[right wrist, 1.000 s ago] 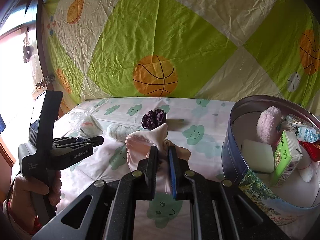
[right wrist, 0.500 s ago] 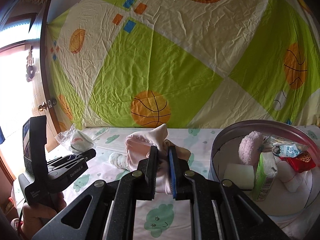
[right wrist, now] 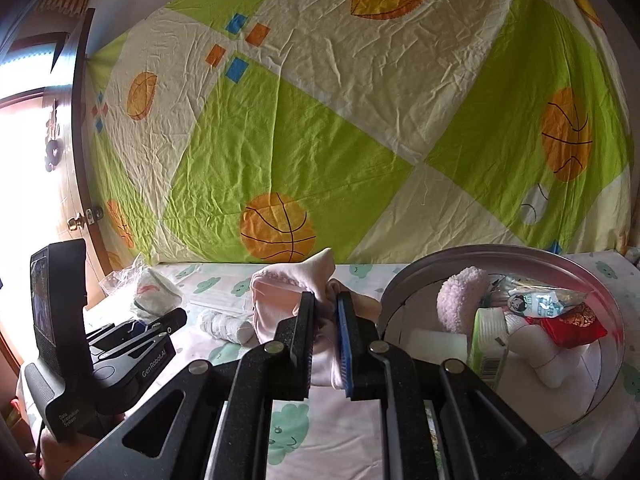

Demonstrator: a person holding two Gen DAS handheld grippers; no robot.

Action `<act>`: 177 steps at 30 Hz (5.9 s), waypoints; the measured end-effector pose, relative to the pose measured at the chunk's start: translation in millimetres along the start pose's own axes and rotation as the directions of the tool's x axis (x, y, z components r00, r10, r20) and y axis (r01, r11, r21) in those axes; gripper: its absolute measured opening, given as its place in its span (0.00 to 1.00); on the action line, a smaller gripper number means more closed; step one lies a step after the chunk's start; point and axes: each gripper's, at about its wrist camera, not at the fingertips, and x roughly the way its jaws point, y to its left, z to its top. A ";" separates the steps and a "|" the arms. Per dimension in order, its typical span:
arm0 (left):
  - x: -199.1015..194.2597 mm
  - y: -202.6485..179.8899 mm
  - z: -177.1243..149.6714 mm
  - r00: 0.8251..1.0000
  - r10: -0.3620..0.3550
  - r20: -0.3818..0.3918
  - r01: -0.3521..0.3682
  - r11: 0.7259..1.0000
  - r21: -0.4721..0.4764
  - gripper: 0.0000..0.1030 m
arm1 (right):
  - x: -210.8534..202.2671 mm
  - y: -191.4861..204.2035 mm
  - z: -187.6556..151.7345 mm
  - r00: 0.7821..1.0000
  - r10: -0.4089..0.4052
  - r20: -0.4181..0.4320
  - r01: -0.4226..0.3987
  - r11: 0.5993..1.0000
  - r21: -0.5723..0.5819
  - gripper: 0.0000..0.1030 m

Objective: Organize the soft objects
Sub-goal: 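Carry the plastic bag with the left tool while the right tool carries the pink cloth over the tin, then open both tools to drop the plastic bag and pink cloth into the tin, then move both tools back toward the bandage roll and purple scrunchie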

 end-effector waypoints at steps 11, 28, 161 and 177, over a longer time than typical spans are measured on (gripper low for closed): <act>-12.8 -38.9 -0.6 1.000 -0.026 0.012 0.026 0.999 0.036 0.13 | -17.8 -30.8 4.1 0.999 -0.034 0.032 0.032 0.999 0.037 0.12; -27.9 -83.2 3.6 0.997 -0.079 0.021 0.077 0.995 0.070 0.13 | -42.0 -62.8 8.0 0.994 -0.082 0.077 0.078 0.996 0.047 0.12; -44.3 -195.9 -17.2 0.984 -0.093 0.150 0.063 0.980 0.191 1.00 | -65.6 -174.6 2.3 0.901 -0.397 0.176 0.370 0.913 0.170 0.80; -46.6 -176.0 -20.5 0.988 -0.101 0.114 0.082 0.984 0.161 1.00 | -82.9 -153.8 -7.5 0.886 -0.418 0.202 0.389 0.905 0.169 0.80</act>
